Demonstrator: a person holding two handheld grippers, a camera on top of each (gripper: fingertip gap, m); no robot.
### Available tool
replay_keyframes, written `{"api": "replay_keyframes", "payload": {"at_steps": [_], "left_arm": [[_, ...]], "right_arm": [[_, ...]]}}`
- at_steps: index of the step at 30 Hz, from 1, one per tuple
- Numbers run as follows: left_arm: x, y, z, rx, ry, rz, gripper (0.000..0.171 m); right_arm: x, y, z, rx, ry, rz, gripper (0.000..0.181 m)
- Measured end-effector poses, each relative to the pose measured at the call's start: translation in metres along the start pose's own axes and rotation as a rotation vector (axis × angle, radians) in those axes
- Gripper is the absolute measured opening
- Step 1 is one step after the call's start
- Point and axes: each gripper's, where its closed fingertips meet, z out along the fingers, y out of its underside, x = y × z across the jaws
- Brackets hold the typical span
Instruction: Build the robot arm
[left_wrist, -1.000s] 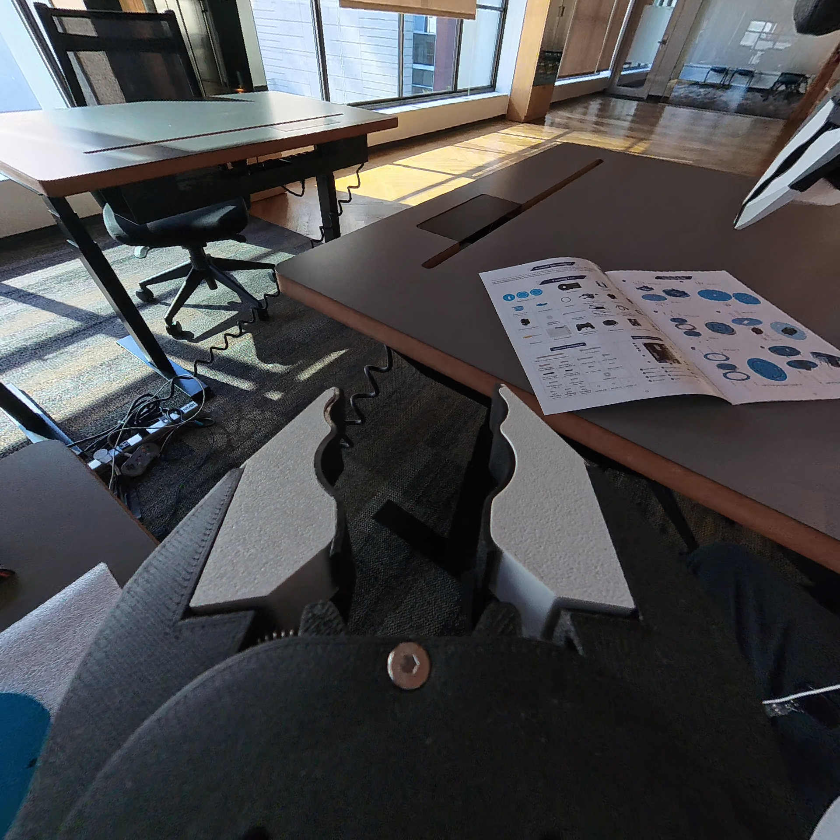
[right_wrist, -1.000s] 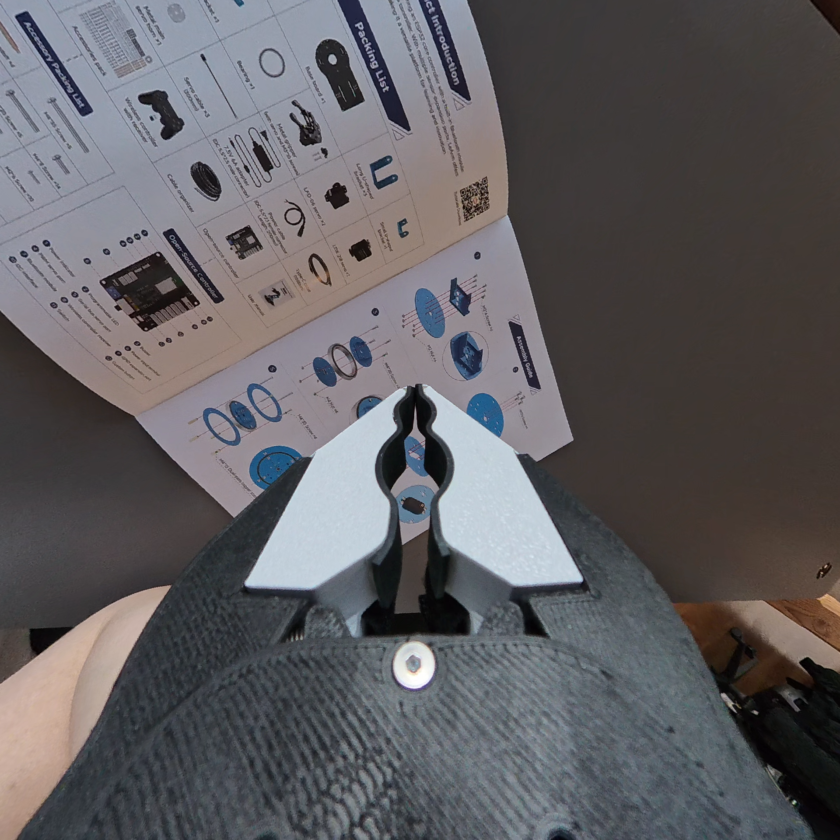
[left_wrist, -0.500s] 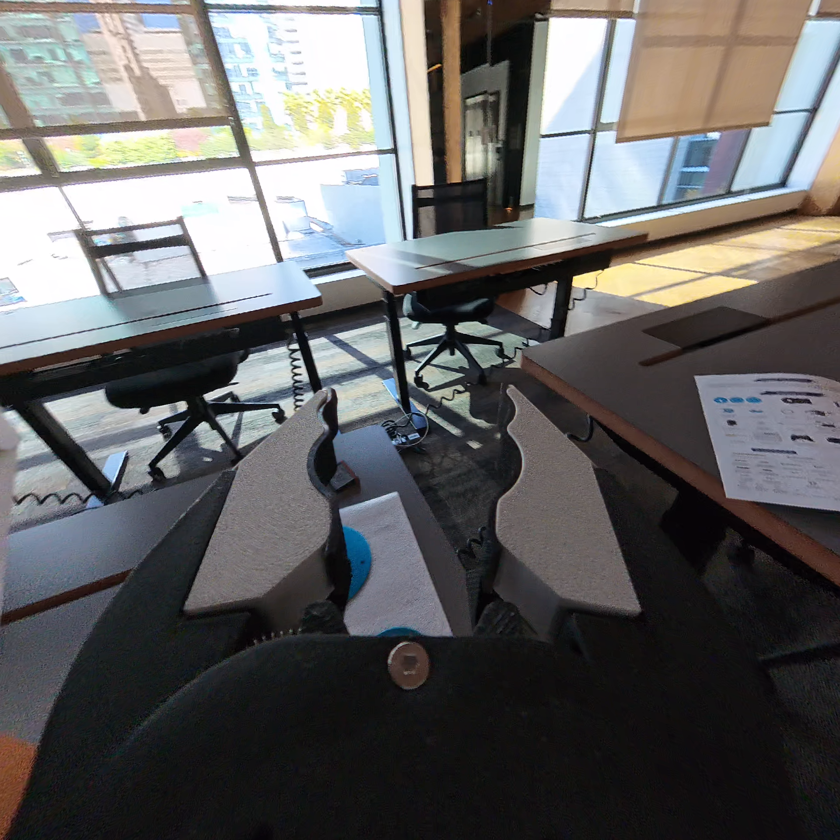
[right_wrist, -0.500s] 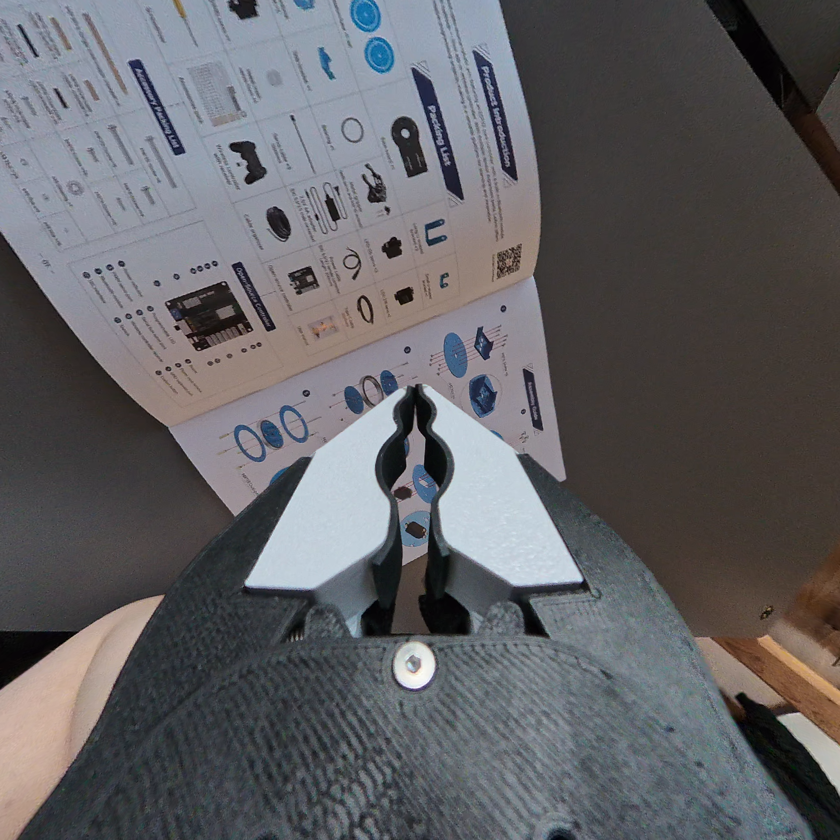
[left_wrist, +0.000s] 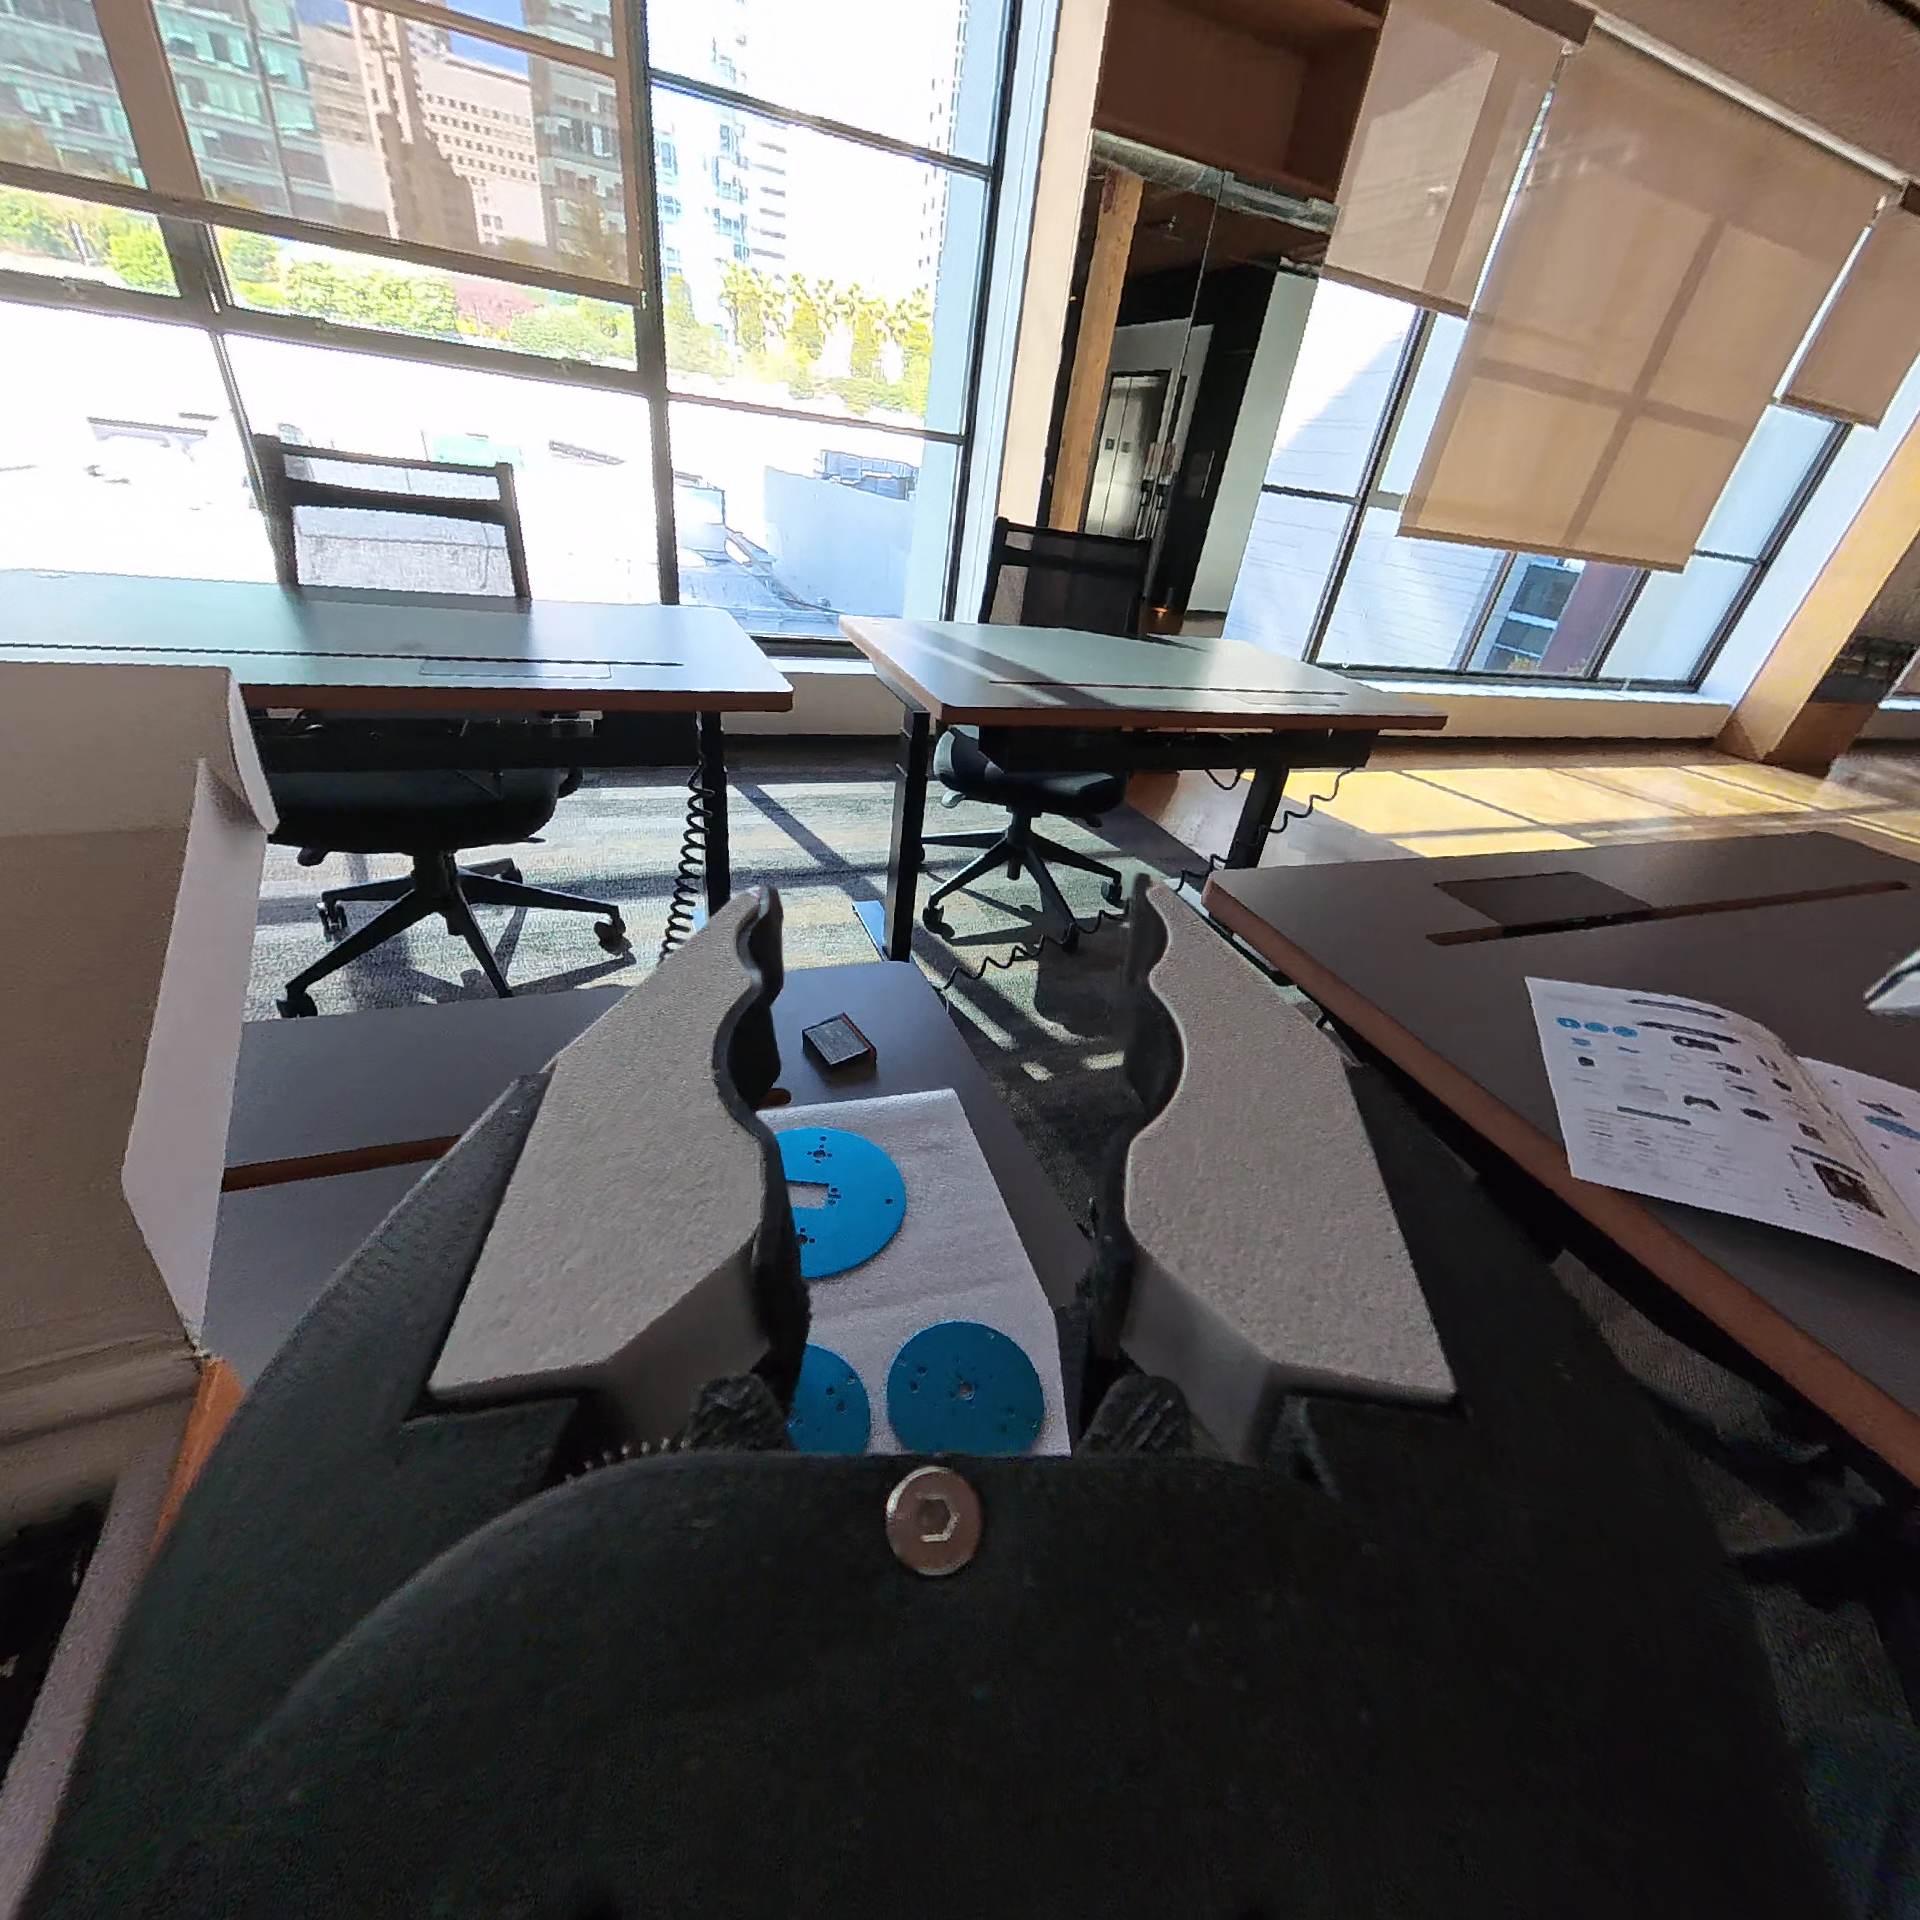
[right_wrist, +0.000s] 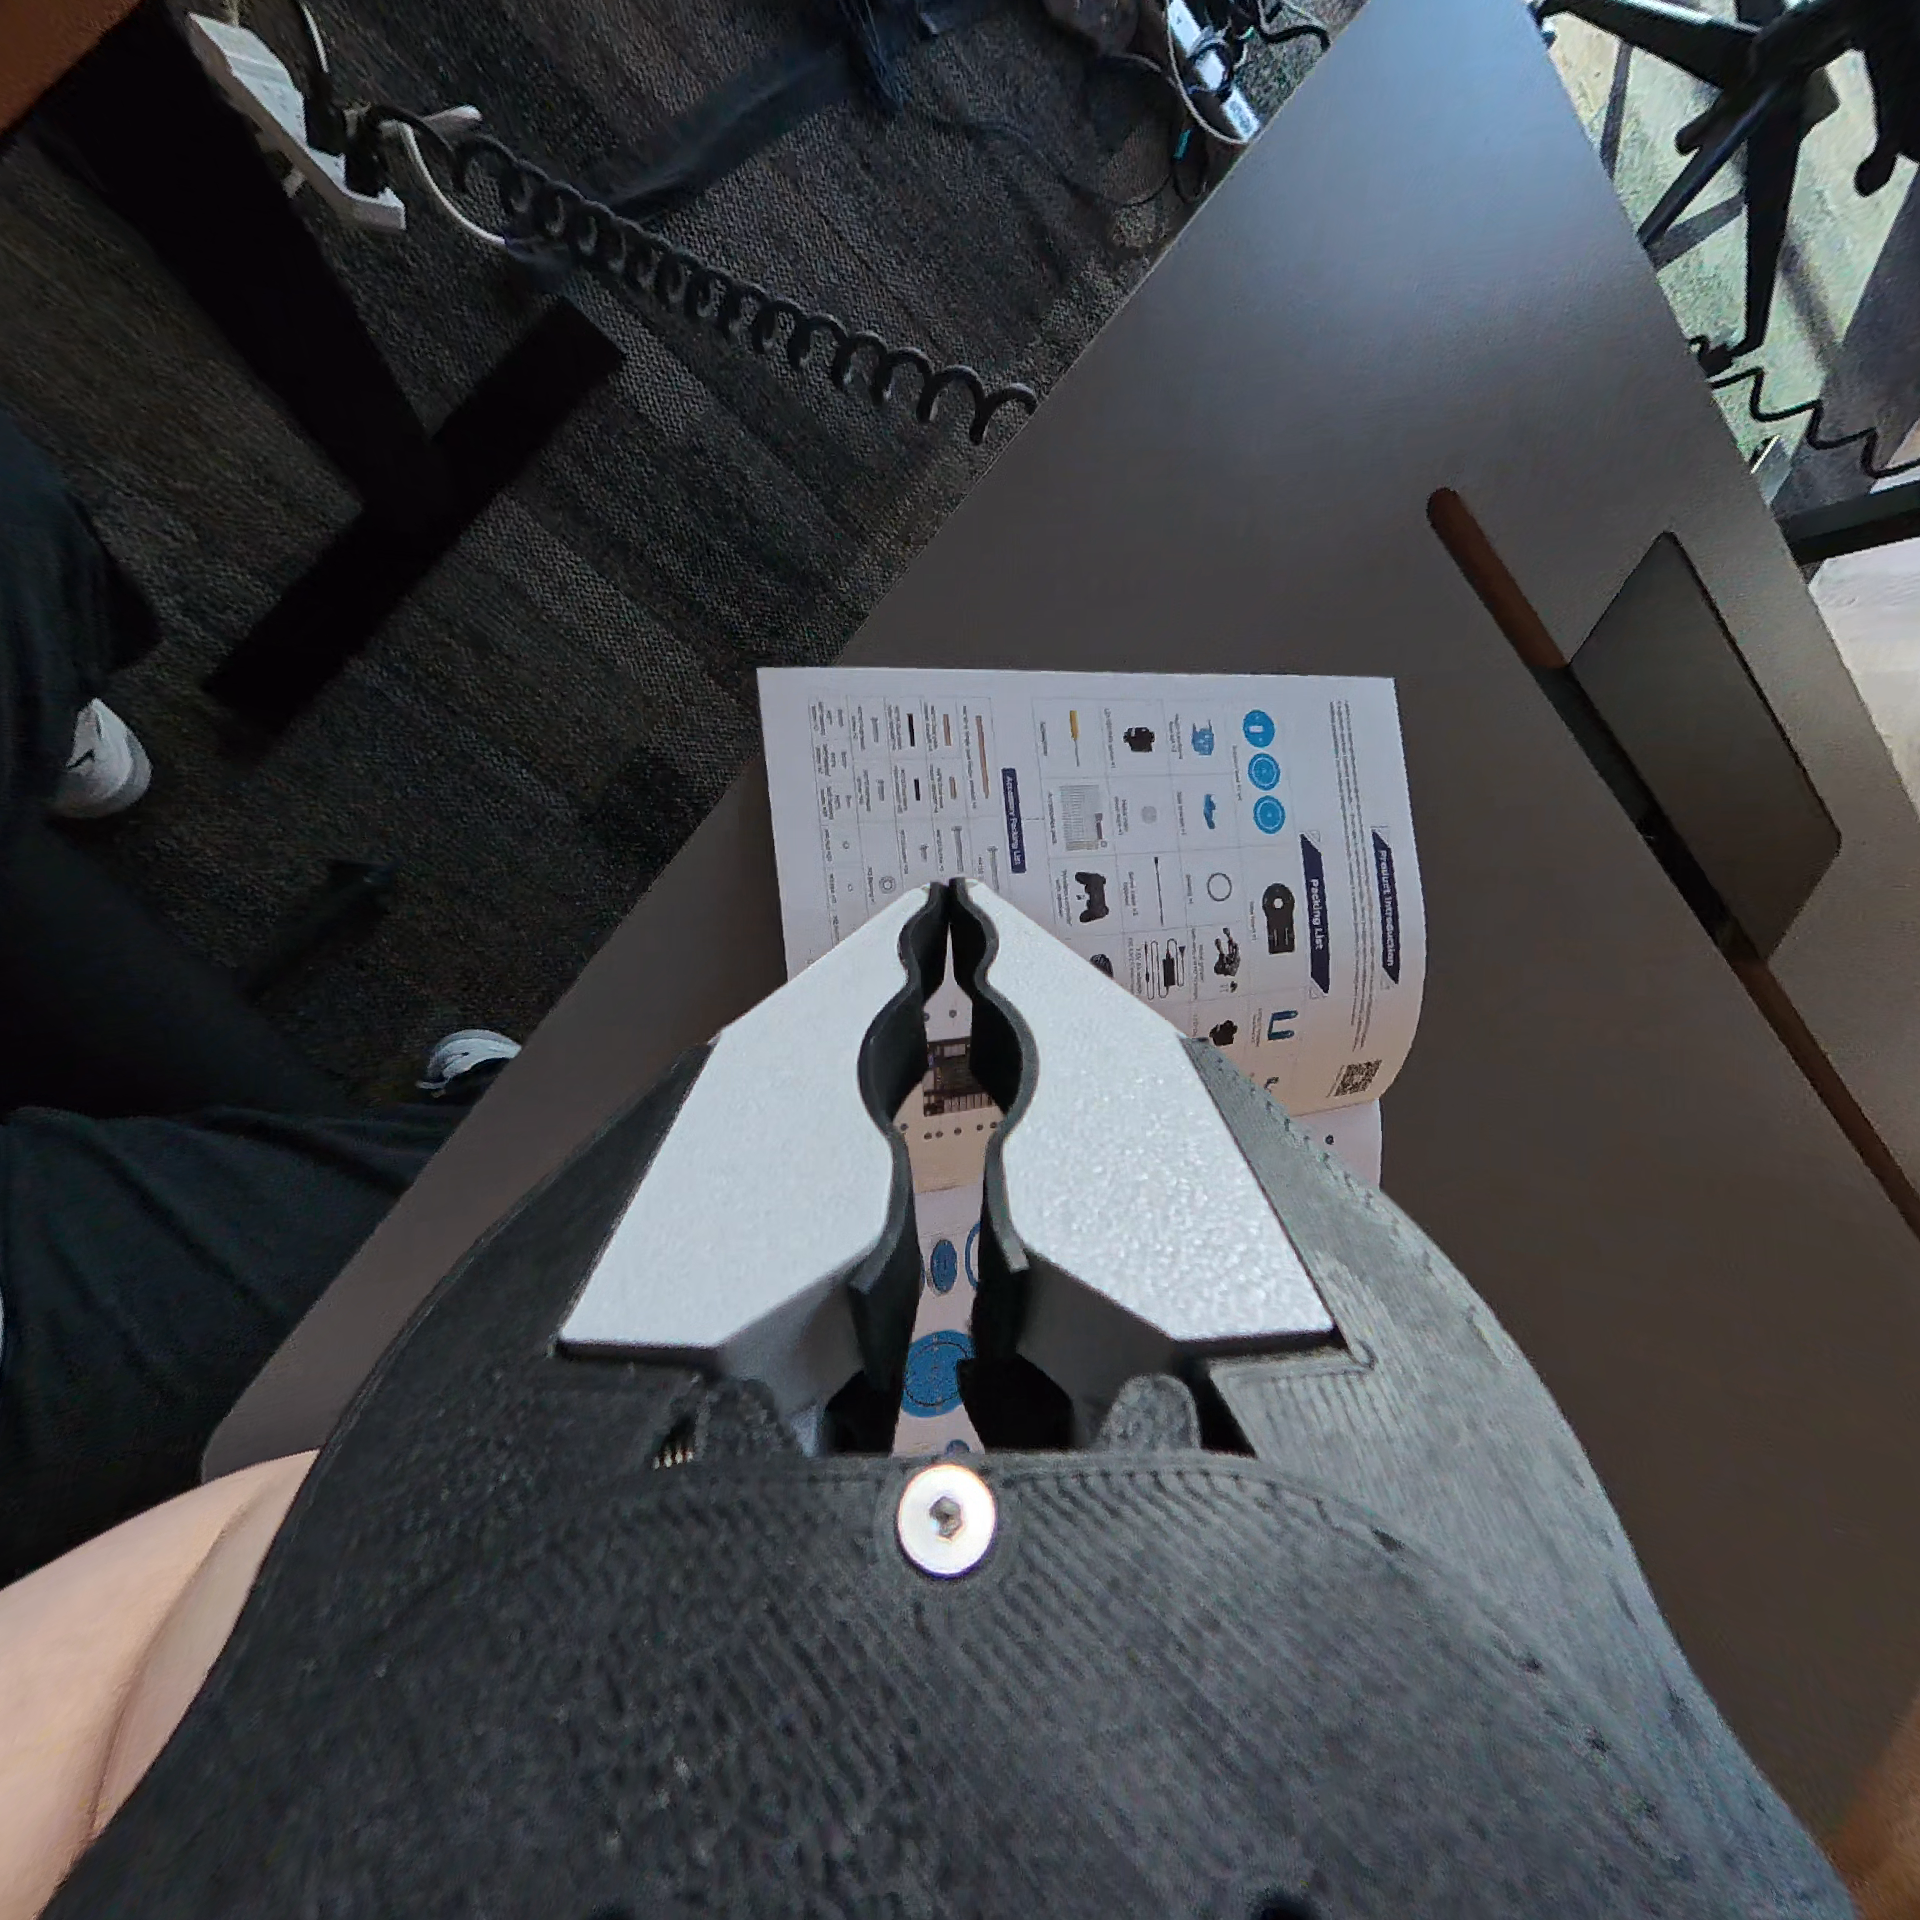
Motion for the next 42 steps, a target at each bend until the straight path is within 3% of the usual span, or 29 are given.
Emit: {"api": "replay_keyframes", "payload": {"at_steps": [8,19,25,28,31,35,38,42], "left_arm": [[0.011,0.000,0.018,0.000,0.050,0.030,0.066],[0.017,-0.009,0.016,0.037,0.008,0.065,0.064],[0.058,0.008,0.048,-0.023,0.170,0.039,0.063],[0.092,0.004,0.065,0.050,0.278,-0.010,0.061],[0.139,0.001,0.073,0.141,0.498,-0.170,0.054],[0.172,-0.002,0.084,0.200,0.653,-0.294,0.052],[0.181,-0.001,0.090,0.256,0.650,-0.305,0.049],[0.192,0.011,0.099,0.224,0.650,-0.276,0.050]], "right_arm": [[0.021,0.012,0.013,-0.069,0.067,-0.001,0.000],[0.019,0.007,0.022,-0.070,0.004,-0.032,0.000],[0.057,0.069,-0.012,-0.116,0.100,0.166,0.000],[0.077,0.111,-0.023,-0.151,0.128,0.284,0.000],[0.098,0.140,-0.026,-0.151,0.148,0.398,0.000],[0.117,0.150,-0.023,-0.115,0.153,0.494,0.000],[0.119,0.143,-0.017,-0.093,0.125,0.483,0.000],[0.113,0.140,-0.010,-0.103,0.087,0.446,0.000]]}}
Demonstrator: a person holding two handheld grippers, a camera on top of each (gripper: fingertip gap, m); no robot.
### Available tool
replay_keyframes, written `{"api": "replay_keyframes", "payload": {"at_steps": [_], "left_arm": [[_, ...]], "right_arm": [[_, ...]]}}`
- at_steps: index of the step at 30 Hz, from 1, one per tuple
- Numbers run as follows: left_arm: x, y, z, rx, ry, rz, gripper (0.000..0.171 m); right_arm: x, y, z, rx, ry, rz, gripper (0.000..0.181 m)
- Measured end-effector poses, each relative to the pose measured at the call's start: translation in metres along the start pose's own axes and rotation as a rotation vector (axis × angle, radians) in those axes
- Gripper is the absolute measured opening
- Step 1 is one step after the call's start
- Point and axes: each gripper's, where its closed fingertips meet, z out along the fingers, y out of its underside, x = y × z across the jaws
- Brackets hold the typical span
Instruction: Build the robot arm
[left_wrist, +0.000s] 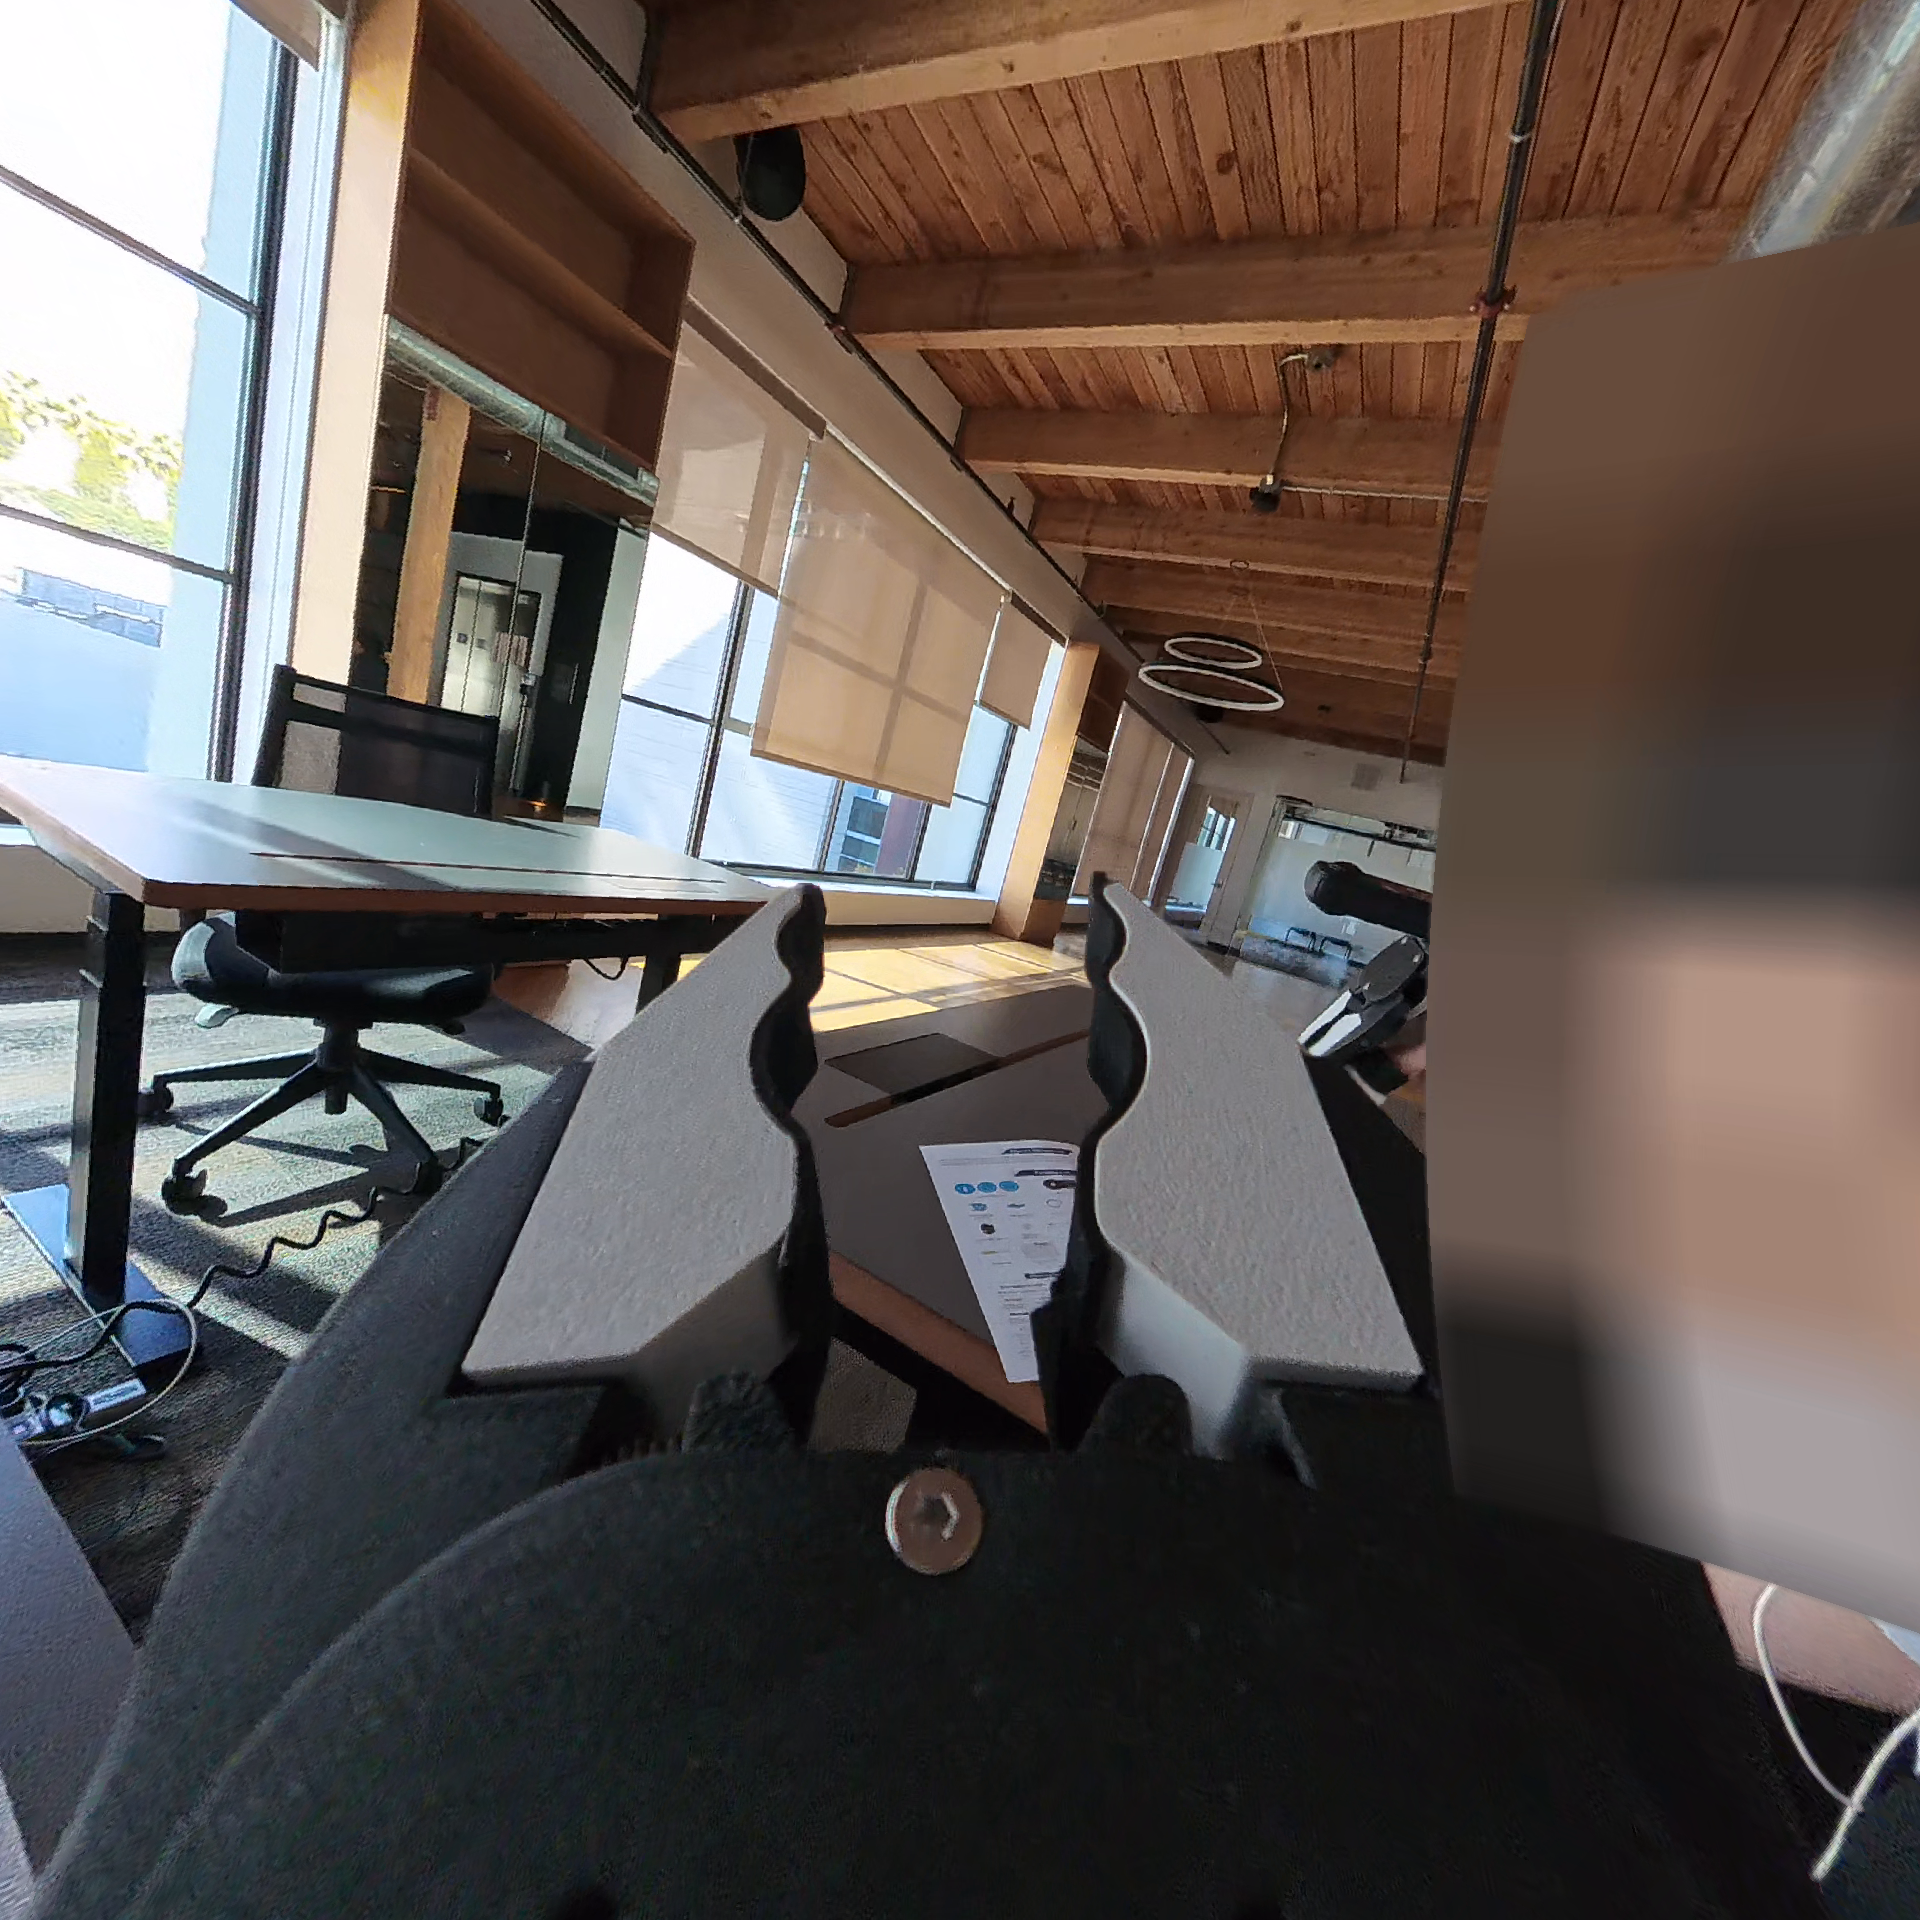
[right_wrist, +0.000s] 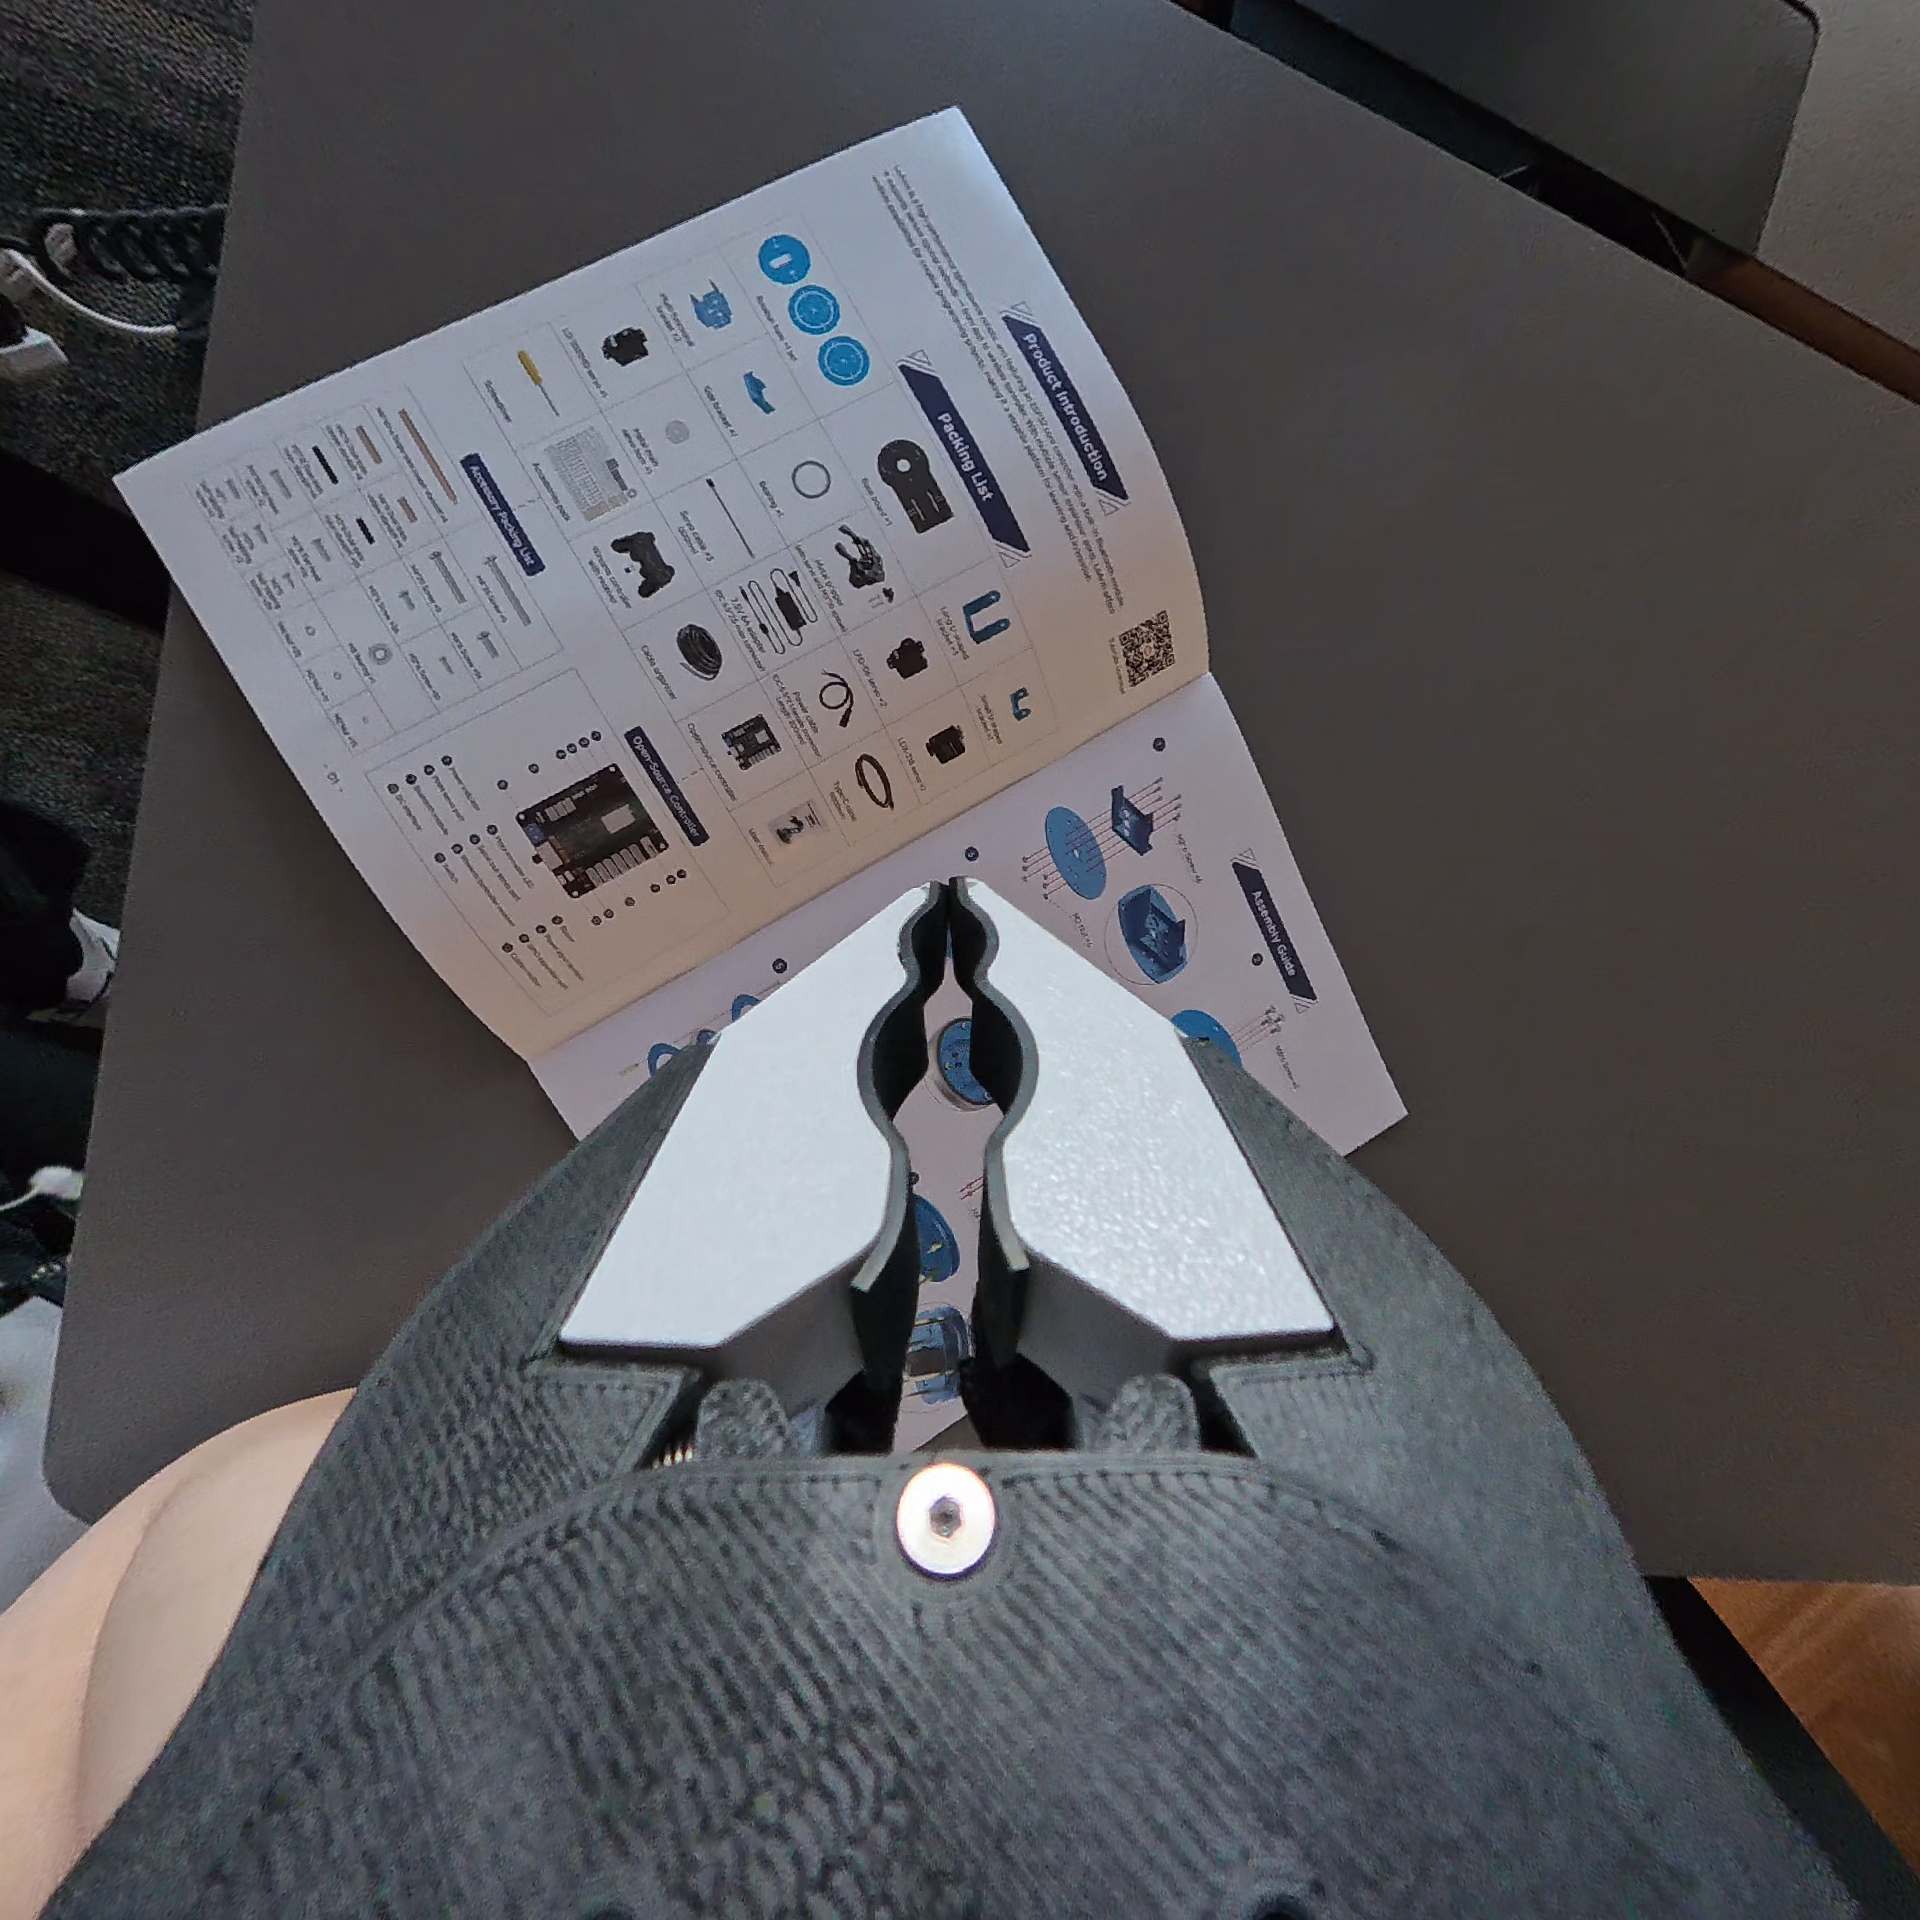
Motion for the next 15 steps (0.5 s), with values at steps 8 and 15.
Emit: {"api": "replay_keyframes", "payload": {"at_steps": [8,15], "left_arm": [[-0.0060,0.0001,-0.0030,-0.020,-0.022,0.007,0.051],[-0.0029,-0.0069,-0.0059,0.011,-0.031,0.042,0.051]], "right_arm": [[-0.0047,-0.0012,0.0016,-0.011,-0.013,-0.008,0.000],[-0.0104,-0.0062,-0.0003,0.002,-0.017,-0.035,0.000]]}}
